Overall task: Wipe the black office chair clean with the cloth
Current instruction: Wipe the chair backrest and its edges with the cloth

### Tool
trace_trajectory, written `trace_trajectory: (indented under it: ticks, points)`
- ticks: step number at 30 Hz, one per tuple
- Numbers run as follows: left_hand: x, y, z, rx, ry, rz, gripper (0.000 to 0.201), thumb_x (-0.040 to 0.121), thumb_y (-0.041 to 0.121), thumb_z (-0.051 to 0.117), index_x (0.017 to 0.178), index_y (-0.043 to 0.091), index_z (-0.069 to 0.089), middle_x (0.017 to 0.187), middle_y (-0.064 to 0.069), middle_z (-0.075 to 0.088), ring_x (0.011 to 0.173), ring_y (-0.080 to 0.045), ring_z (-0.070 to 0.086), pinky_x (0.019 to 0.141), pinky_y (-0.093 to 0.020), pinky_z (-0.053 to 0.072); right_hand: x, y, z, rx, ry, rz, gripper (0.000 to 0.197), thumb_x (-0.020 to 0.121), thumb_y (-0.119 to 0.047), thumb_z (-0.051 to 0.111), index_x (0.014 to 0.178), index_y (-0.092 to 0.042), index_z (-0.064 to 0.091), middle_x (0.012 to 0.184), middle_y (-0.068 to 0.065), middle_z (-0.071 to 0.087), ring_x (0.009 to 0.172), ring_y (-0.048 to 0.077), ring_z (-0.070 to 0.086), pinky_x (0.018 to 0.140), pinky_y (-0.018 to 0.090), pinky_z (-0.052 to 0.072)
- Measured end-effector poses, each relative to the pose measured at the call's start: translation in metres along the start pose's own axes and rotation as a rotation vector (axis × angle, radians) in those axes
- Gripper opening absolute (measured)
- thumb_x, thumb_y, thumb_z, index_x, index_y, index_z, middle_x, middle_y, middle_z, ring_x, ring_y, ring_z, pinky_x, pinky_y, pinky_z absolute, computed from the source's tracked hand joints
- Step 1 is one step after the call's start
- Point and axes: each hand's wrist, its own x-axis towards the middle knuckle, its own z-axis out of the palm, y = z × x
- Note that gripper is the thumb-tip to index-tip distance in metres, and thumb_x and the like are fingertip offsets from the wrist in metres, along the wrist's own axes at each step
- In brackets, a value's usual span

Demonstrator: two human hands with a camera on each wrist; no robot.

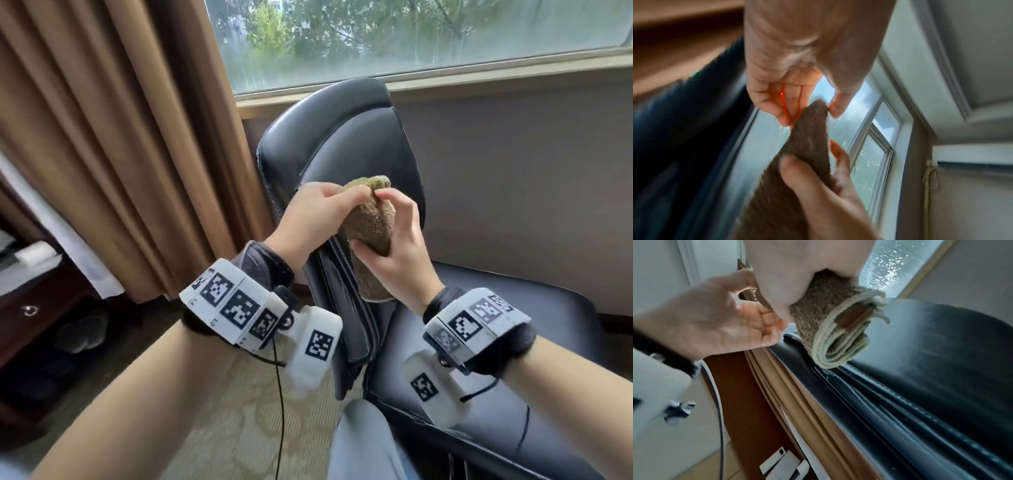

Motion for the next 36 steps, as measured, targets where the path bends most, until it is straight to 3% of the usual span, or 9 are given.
trace_trajectory:
  ticks: [3,5,10,13,18,24,28,32,36]
  points:
    - [0.005,0.002,-0.028,0.379,0.275,0.315,0.014,0.086,0.023,0.06,0.093,0.014,0.069,0.084,0.008,0.063,0.077,-0.006,0.054,0.072,-0.012,0.038,0.014,0.0,0.009,0.04,0.052,0.149,0.057,0.078,-0.009,0.066,0.126,-0.015,0.037,0.119,0.005,0.035,0.102,-0.014,0.038,0.085,-0.005,0.024]
    - [0.008,-0.005,-0.045,0.589,0.422,0.502,0.02,0.084,0.025,0.056,0.099,0.015,0.066,0.098,0.003,0.06,0.092,-0.016,0.05,0.082,-0.019,0.034,0.024,0.002,0.014,0.024,0.088,0.208,0.055,0.079,-0.003,0.066,0.127,-0.011,0.039,0.118,0.006,0.034,0.097,-0.01,0.039,0.081,-0.008,0.022]
    - [0.019,-0.043,-0.067,1.127,0.427,0.5,0.075,0.075,0.054,0.038,0.139,0.017,0.038,0.149,-0.002,0.032,0.128,-0.018,0.02,0.1,-0.042,0.02,0.039,0.006,0.031,-0.069,0.057,0.052,0.057,0.077,-0.005,0.07,0.129,-0.009,0.047,0.124,0.015,0.036,0.097,-0.007,0.035,0.091,-0.006,0.018]
    - [0.019,-0.058,-0.07,1.049,0.405,0.499,0.088,0.072,0.057,0.038,0.146,0.012,0.026,0.153,-0.005,0.025,0.136,-0.02,0.02,0.107,-0.045,0.021,0.037,0.008,0.041,-0.158,0.012,-0.031,0.057,0.079,-0.02,0.065,0.133,-0.022,0.048,0.132,0.016,0.033,0.115,0.007,0.034,0.101,0.005,0.022]
    - [0.022,-0.057,-0.069,0.913,0.422,0.558,0.087,0.072,0.053,0.044,0.144,0.006,0.031,0.149,-0.009,0.033,0.135,-0.021,0.028,0.105,-0.036,0.024,0.039,0.013,0.04,-0.267,-0.088,-0.04,0.059,0.079,-0.048,0.049,0.136,-0.032,0.043,0.143,0.013,0.027,0.125,0.03,0.031,0.105,0.026,0.019]
    - [0.025,-0.061,-0.073,0.88,0.403,0.605,0.086,0.071,0.048,0.049,0.142,0.002,0.032,0.147,-0.013,0.034,0.133,-0.02,0.033,0.102,-0.033,0.029,0.042,0.014,0.049,-0.264,-0.103,-0.112,0.054,0.082,-0.041,0.051,0.134,-0.024,0.049,0.139,0.018,0.033,0.122,0.036,0.04,0.104,0.035,0.031]
    - [0.024,-0.06,-0.074,0.905,0.396,0.602,0.086,0.071,0.047,0.049,0.142,0.001,0.032,0.147,-0.013,0.034,0.132,-0.02,0.034,0.102,-0.033,0.03,0.033,0.026,0.042,-0.243,-0.091,-0.162,0.047,0.085,-0.031,0.052,0.13,-0.016,0.053,0.127,0.021,0.04,0.116,0.03,0.044,0.105,0.018,0.027]
    - [0.024,-0.059,-0.073,0.926,0.394,0.613,0.085,0.071,0.046,0.049,0.141,0.0,0.033,0.146,-0.013,0.036,0.132,-0.02,0.034,0.102,-0.033,0.03,0.021,0.035,0.027,-0.311,-0.13,-0.213,0.045,0.085,-0.028,0.05,0.128,-0.014,0.055,0.123,0.023,0.042,0.113,0.026,0.043,0.104,0.015,0.026]
    - [0.022,-0.057,-0.072,0.932,0.395,0.593,0.086,0.071,0.048,0.047,0.141,0.001,0.033,0.147,-0.013,0.035,0.132,-0.022,0.036,0.102,-0.036,0.031,0.036,0.027,0.029,-0.215,0.003,-0.177,0.045,0.085,-0.025,0.053,0.126,-0.008,0.056,0.123,0.026,0.041,0.118,0.02,0.039,0.107,0.01,0.022]
